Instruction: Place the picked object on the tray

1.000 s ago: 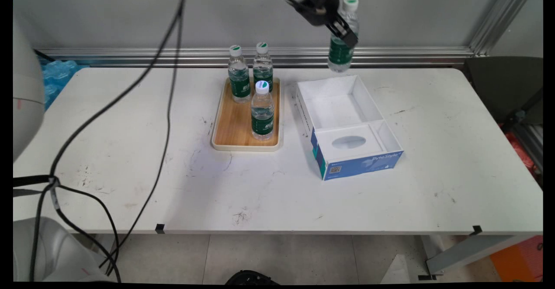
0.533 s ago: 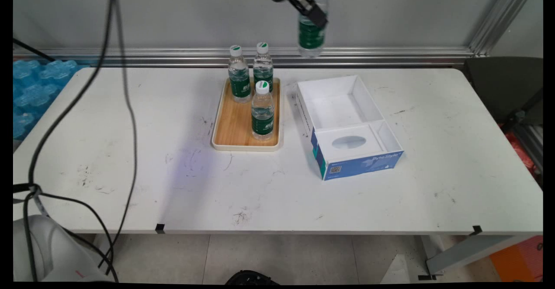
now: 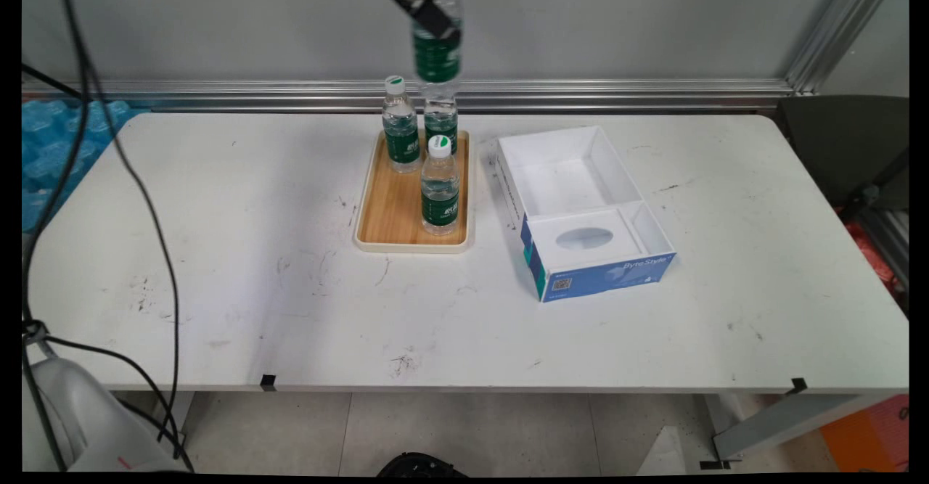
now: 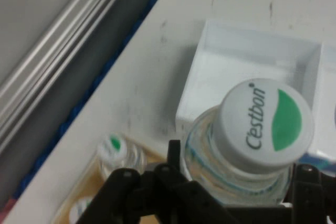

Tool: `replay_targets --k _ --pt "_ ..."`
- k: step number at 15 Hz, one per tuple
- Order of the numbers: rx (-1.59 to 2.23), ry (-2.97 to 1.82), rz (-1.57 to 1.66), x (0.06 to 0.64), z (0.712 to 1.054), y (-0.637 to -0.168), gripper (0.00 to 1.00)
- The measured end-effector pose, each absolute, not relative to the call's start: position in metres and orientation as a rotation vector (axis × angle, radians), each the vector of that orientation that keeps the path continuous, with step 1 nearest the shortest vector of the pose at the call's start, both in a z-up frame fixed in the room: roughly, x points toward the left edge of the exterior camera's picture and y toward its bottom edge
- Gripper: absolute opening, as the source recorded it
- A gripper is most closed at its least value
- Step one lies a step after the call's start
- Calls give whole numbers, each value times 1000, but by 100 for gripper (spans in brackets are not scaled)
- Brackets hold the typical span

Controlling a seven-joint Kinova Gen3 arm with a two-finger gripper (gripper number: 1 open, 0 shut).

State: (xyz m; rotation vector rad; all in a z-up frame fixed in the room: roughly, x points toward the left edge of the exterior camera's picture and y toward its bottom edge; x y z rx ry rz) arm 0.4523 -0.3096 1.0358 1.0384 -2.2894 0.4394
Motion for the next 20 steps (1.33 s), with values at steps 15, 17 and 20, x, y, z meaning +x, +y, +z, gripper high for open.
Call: replay_targets --k 15,17,20 --pt "1075 -2311 354 532 945 -274 0" --pt "1066 -2312 351 535 928 -276 0" --pt "1054 -2313 348 538 904 -279 0"
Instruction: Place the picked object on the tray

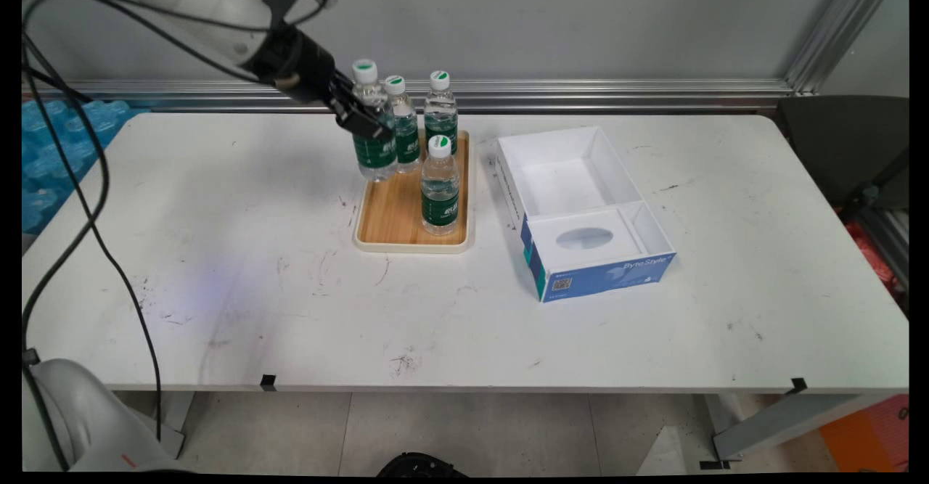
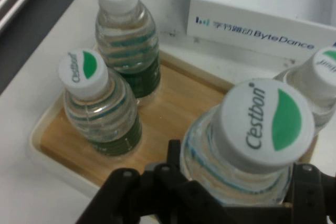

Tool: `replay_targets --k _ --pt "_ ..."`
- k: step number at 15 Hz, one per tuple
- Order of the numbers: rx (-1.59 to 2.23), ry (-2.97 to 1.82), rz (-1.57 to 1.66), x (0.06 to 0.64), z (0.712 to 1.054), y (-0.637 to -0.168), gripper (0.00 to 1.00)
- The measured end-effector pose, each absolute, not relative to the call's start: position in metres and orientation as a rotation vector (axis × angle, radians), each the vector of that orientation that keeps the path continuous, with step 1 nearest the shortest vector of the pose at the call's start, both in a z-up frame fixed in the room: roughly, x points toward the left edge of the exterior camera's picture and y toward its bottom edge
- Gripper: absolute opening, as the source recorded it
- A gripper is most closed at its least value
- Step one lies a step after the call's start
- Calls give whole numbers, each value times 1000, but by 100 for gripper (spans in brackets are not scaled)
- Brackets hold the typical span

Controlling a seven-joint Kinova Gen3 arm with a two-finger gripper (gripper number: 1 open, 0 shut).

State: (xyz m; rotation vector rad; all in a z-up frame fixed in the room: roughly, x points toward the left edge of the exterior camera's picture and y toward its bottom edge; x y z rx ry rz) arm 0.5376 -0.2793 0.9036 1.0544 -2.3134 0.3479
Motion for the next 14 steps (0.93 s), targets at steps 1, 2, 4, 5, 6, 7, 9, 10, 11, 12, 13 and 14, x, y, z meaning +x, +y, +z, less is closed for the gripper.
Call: replay_targets --k 1,2,4,5,6,7,9,10,11,12,13,14 --pt "1049 -2315 347 538 896 -281 0" --pt "1042 -2316 347 539 888 -282 0" --pt "1027 -2318 348 540 873 -285 0" --pt "1021 -2320 347 540 867 -287 0" --pt "1015 -2321 347 540 861 -288 0" --pt "1008 -2323 347 541 855 -289 0" --pt "991 -2326 347 541 844 -292 0" --pt "983 -2327 348 541 839 -293 0" --pt "970 -2330 349 541 832 -295 0" --pt "962 -2331 350 541 828 -295 0" --pt "952 -2333 351 541 823 -296 0" --pt "942 -2335 352 541 819 -297 0"
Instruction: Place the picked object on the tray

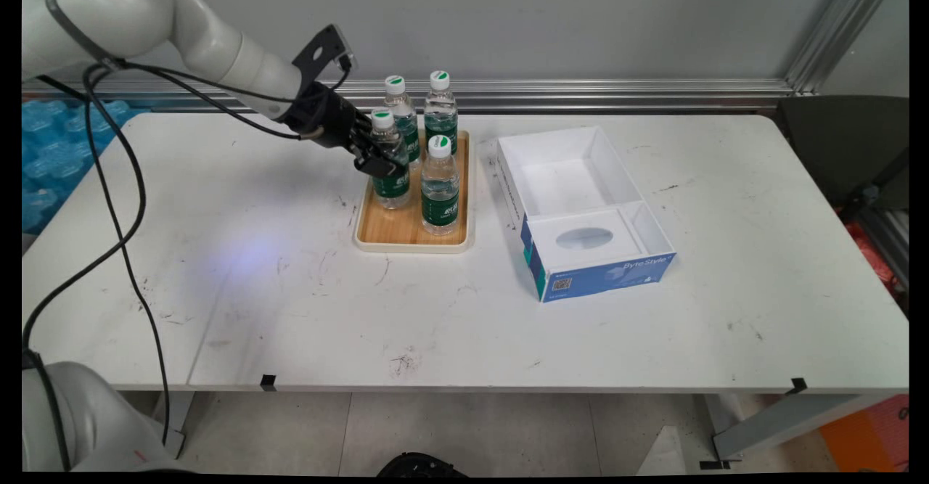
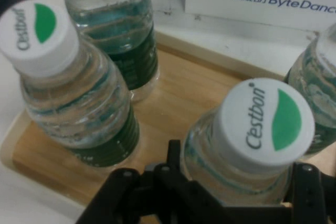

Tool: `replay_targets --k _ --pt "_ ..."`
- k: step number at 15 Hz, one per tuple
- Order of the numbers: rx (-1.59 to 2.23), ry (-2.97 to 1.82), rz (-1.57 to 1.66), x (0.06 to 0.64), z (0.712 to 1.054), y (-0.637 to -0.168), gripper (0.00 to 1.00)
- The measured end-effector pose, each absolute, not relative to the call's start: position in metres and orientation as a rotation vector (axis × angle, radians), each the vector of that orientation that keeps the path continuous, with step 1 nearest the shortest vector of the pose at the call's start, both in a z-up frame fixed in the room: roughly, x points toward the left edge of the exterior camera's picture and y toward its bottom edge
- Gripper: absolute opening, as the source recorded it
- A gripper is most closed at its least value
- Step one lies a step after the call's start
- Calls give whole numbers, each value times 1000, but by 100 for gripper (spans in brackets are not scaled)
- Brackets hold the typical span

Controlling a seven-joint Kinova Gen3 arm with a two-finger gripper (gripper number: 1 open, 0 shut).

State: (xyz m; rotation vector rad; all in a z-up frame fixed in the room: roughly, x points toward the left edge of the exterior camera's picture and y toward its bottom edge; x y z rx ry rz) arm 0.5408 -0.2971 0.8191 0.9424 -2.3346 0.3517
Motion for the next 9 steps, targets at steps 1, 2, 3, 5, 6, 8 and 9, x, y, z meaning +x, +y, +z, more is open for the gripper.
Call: replay_targets --k 1,2,3,5,6,8,9 --pt "935 -2336 352 541 816 -298 0" --pt "929 -2337 353 541 814 -298 0" --pt "917 -2339 354 541 810 -298 0" --pt "902 -2341 354 540 805 -299 0" --pt "897 -2341 355 541 804 -299 100" --pt "883 -2340 358 541 801 -299 100" --pt "875 -2340 360 541 800 -299 100"
